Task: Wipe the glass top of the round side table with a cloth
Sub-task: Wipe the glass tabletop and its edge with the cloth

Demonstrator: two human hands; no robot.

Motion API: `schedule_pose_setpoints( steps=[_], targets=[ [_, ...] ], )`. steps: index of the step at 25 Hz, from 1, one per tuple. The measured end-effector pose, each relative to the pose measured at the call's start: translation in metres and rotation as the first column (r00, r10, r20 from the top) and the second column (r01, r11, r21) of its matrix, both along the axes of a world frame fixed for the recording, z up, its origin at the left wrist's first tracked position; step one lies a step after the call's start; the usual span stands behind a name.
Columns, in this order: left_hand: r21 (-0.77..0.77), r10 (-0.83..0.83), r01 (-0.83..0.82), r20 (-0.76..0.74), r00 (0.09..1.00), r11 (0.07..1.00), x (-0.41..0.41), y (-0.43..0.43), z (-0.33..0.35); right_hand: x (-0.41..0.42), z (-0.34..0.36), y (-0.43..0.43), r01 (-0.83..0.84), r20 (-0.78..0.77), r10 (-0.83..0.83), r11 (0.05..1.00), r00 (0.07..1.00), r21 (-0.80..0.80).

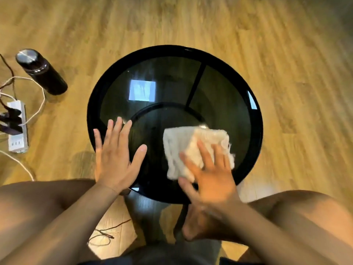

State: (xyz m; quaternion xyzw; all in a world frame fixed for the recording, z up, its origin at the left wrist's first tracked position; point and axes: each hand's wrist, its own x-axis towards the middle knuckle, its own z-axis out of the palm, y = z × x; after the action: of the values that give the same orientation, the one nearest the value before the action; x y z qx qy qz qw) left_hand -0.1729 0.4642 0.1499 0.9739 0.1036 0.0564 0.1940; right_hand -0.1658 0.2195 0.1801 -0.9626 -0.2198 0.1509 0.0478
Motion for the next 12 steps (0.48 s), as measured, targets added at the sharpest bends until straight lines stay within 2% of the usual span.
schedule_pose_setpoints(
  steps=[3,5,9,12],
  targets=[
    [0.013,-0.003,0.003,0.007,1.0,1.0,-0.002,-0.001,-0.001,-0.069,0.004,-0.001,-0.063,-0.046,0.059,0.993,0.997,-0.096],
    [0.016,-0.011,0.011,0.013,1.0,1.0,-0.003,0.0,-0.002,-0.063,-0.001,0.005,-0.065,-0.04,0.061,0.993,0.997,-0.097],
    [-0.014,-0.023,0.023,0.026,0.999,1.0,-0.003,0.001,-0.002,0.023,-0.019,0.039,0.044,0.015,-0.044,0.999,0.999,-0.01],
    [-0.043,-0.04,0.041,0.032,0.999,0.998,-0.003,0.003,-0.003,0.126,-0.024,0.071,0.099,0.001,-0.099,0.995,0.995,-0.024]
  ],
)
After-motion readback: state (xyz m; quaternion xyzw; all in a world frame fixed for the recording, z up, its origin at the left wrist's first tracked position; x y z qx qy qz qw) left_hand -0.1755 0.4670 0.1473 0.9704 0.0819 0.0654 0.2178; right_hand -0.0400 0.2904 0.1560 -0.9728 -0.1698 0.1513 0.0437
